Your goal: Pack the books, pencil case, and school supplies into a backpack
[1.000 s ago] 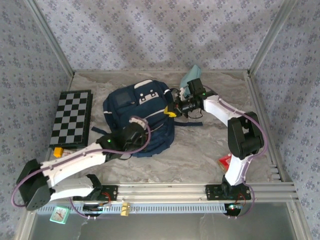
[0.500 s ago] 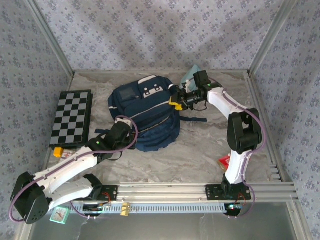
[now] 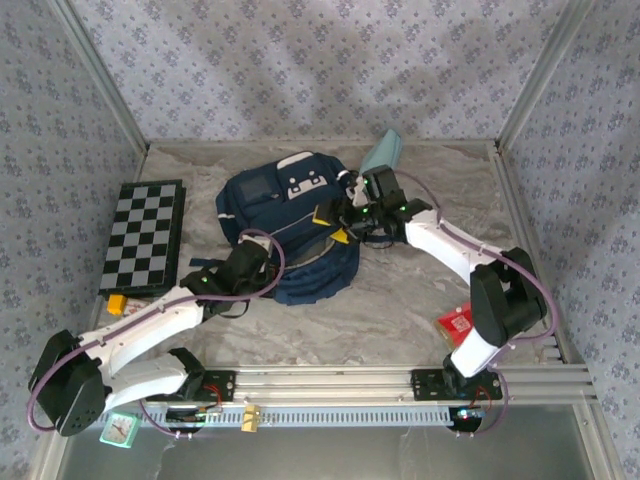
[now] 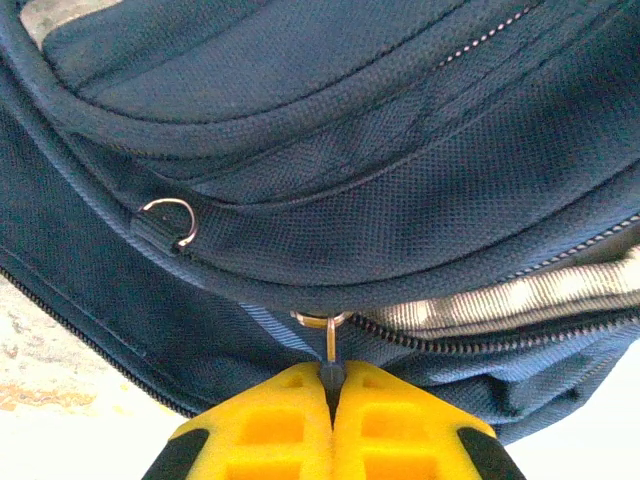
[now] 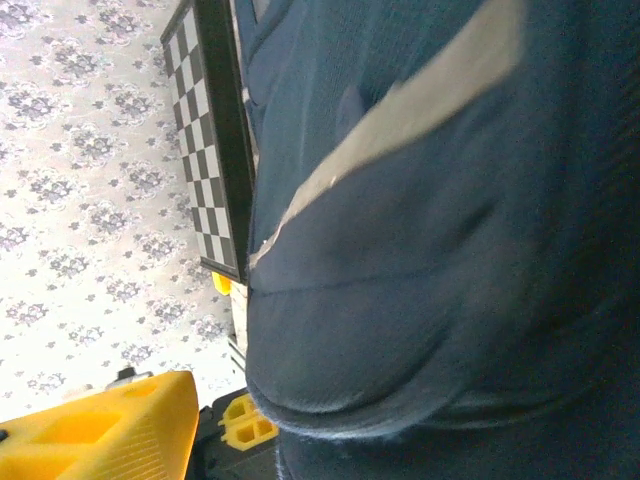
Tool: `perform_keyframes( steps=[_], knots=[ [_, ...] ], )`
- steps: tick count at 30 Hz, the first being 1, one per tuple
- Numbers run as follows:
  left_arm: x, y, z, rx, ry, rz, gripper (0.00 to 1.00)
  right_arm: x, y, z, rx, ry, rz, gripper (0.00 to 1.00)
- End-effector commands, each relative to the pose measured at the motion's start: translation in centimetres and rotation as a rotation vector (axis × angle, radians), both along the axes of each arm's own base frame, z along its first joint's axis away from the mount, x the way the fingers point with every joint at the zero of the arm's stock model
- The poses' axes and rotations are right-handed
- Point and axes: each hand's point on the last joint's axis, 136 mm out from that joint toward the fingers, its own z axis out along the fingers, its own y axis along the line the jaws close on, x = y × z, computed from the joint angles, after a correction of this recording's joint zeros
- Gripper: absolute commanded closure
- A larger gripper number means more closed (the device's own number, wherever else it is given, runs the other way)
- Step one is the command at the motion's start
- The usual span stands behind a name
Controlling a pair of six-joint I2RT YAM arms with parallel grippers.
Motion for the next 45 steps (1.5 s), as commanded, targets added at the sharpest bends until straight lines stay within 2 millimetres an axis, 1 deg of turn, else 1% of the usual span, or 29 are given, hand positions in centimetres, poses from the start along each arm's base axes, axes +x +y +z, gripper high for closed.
perform_keyframes(
  steps=[1,4,6,9,12,13,15,16,20,23,25,27,30,32,34,37,41,42,44,45],
  knots=[
    [1.2,-1.9,3.1,-0.065,-0.079,-0.038,1.00,0.4,1.3,1.1,0.041,-0.013,-0.081,0.32],
    [1.3,-2.0,3.1,-0.059,-0.085,-0.043,1.00,0.0,2.5,1.0,0.027,-0.027,-0.107,0.37],
    [1.4,-1.9,3.1,-0.054,-0.088,-0.039,1.00,-0.3,3.2,0.6,0.002,-0.043,-0.118,0.44],
    [1.4,-1.8,3.1,-0.050,-0.088,-0.039,1.00,0.0,3.5,-0.1,0.007,-0.039,-0.127,0.60],
    [1.2,-1.4,3.1,-0.035,-0.090,-0.035,1.00,-0.2,3.2,-0.6,-0.017,-0.029,-0.107,0.80],
    [1.1,-1.1,3.0,-0.026,-0.090,-0.032,1.00,-0.4,2.9,-0.6,-0.024,-0.028,-0.099,0.87],
    [0.9,-0.2,2.7,0.006,-0.093,-0.015,1.00,-0.7,2.1,-0.3,-0.019,-0.032,-0.091,0.98],
    [0.8,0.6,2.3,0.031,-0.094,0.004,1.00,-0.7,1.8,0.1,0.002,-0.033,-0.088,1.00],
    [1.2,3.1,1.9,0.076,-0.099,0.085,1.00,-0.7,0.0,1.6,0.054,-0.028,-0.086,1.00],
    [2.3,5.6,1.1,0.071,-0.067,0.185,1.00,-0.7,-0.9,2.6,0.102,-0.022,-0.077,1.00],
    [3.2,7.0,1.1,0.060,-0.063,0.236,1.00,-0.9,-1.3,2.9,0.116,-0.017,-0.057,1.00],
    [4.1,8.4,1.3,0.051,-0.075,0.295,1.00,-1.3,-1.7,2.6,0.101,-0.011,-0.046,1.00],
    [5.6,9.9,1.6,0.014,-0.082,0.360,1.00,-1.8,-1.4,1.3,0.102,0.021,-0.023,1.00],
    [6.5,10.8,1.4,-0.002,-0.073,0.401,1.00,-2.0,-1.4,0.7,0.096,0.035,-0.019,1.00],
    [7.3,11.1,1.2,-0.031,-0.057,0.414,1.00,-1.8,-1.5,0.8,0.099,0.020,-0.031,1.00],
    [8.0,11.3,1.0,-0.017,-0.060,0.417,1.00,-1.7,-1.0,0.7,0.091,0.003,-0.026,1.00],
    [8.4,11.0,1.1,-0.021,-0.050,0.398,1.00,-2.0,0.7,1.1,0.101,-0.032,0.018,1.00],
    [8.4,11.0,1.2,-0.021,-0.050,0.402,1.00,-2.0,0.9,1.2,0.086,-0.045,0.027,1.00],
    [8.1,11.0,1.2,-0.021,-0.029,0.399,0.99,-2.2,0.5,1.0,0.033,-0.054,0.033,1.00],
    [7.9,10.7,1.5,-0.029,-0.016,0.388,0.92,-2.3,0.2,1.0,0.014,-0.059,0.033,0.87]
  ],
)
